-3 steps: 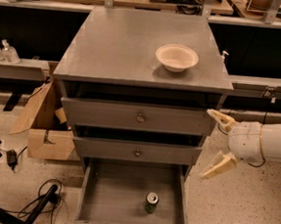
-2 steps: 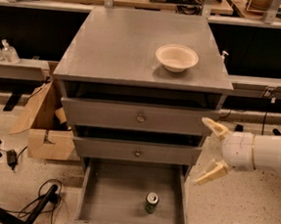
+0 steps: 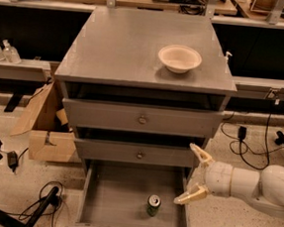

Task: Pick green can from bottom drawer and place on counter

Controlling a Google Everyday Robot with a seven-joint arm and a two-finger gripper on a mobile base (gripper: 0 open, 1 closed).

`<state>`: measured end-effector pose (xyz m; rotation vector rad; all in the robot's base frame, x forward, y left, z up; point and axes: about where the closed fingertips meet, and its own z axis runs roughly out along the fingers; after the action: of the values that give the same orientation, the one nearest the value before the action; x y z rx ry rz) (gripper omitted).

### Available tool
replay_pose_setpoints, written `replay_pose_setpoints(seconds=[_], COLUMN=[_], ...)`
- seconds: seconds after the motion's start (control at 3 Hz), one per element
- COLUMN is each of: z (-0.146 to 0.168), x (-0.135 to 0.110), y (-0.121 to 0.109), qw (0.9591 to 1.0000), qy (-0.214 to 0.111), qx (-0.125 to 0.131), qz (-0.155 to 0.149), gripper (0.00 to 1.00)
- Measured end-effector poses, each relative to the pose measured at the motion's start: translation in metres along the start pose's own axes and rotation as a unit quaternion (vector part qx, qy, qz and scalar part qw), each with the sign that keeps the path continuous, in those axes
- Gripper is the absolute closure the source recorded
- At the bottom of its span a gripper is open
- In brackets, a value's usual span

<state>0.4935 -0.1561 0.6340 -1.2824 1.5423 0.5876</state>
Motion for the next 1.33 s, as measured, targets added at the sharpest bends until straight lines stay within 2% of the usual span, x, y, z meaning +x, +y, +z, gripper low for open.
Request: replay_pose_setpoints(seconds=[0.33, 0.67, 1.0, 1.33], z=[0.030, 0.054, 0.074, 0.088], x=[0.045, 0.085, 0.127, 0.168], y=[0.010, 0.016, 0.017, 0.016], qw=[0.9997, 0.9993, 0.9993, 0.9996], qy=[-0.026, -0.032, -0.024, -0.012], qx=[-0.004, -0.016, -0.024, -0.024], qz=[-0.003, -0.012, -0.016, -0.003], gripper=[0.00, 0.00, 0.00, 0.00])
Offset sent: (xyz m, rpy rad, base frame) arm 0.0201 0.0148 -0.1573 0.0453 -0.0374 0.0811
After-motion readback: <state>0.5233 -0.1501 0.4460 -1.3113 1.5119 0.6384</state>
